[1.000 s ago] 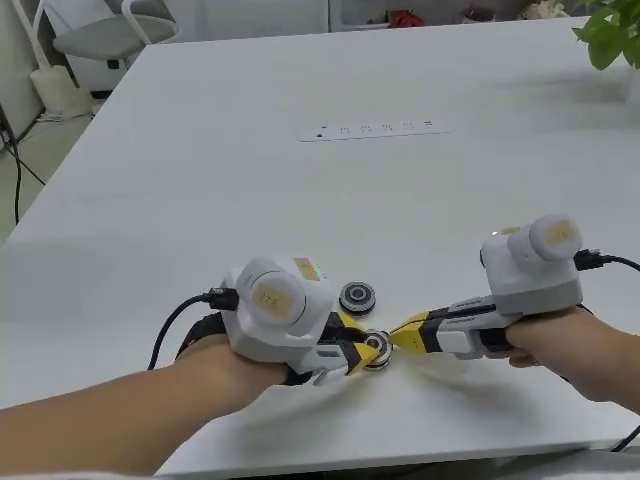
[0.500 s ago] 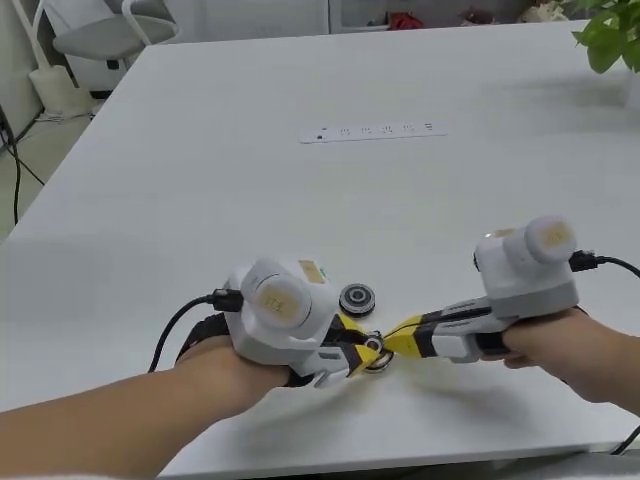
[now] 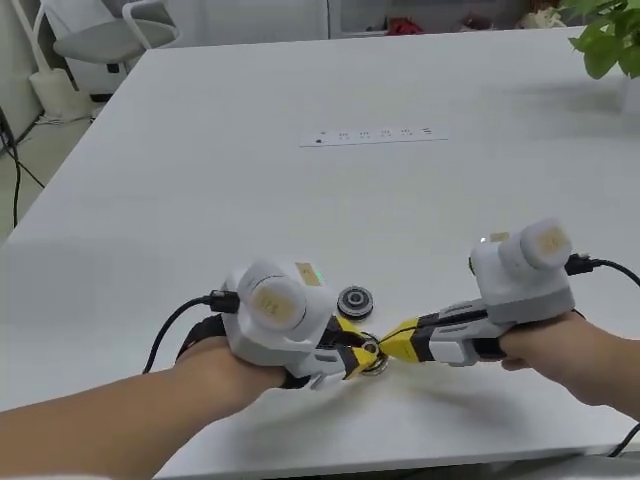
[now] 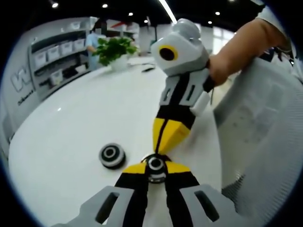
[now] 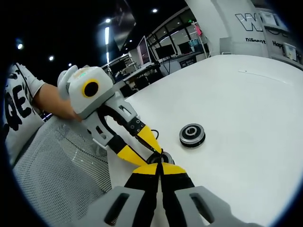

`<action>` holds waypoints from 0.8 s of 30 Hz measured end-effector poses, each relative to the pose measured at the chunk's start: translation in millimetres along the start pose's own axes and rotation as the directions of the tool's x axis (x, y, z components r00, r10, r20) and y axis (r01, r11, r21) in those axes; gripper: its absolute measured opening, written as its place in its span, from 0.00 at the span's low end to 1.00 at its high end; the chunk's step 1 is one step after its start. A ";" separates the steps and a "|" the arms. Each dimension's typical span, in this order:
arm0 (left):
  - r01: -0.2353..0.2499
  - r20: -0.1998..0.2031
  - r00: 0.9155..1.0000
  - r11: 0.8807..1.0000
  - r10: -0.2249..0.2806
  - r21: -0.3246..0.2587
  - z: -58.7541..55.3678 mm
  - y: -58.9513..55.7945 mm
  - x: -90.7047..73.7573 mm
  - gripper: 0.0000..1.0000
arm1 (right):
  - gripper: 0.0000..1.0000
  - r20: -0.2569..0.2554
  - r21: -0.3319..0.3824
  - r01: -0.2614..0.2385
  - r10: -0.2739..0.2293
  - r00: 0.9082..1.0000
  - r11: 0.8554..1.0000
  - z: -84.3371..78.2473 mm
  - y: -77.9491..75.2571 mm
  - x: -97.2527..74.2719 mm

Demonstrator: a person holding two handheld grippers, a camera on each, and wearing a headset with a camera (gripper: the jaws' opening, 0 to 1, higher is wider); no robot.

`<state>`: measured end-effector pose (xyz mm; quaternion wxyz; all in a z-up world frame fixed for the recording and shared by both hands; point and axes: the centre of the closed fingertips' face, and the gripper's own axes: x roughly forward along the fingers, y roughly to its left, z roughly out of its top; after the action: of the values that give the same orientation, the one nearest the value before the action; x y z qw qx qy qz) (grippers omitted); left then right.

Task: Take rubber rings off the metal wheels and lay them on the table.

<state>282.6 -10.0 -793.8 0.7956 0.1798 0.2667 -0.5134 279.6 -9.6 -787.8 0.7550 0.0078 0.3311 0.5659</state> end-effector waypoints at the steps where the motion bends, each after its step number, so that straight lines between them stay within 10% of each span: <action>1: 0.007 0.001 1.000 1.000 -0.007 -0.007 -0.1 0.0 -0.4 0.13 | 0.00 0.001 0.000 0.000 0.000 1.000 1.000 -0.1 -1.4 -1.2; 24: 0.060 0.059 0.996 0.998 -0.059 -0.004 10.3 0.8 -36.2 0.28 | 0.00 0.043 0.011 -0.030 0.030 0.999 0.999 18.7 8.8 -5.3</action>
<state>273.8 10.7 -763.6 0.7880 0.1542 0.2499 -0.5412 280.9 -4.2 -767.2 0.7533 0.0294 0.3182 0.5748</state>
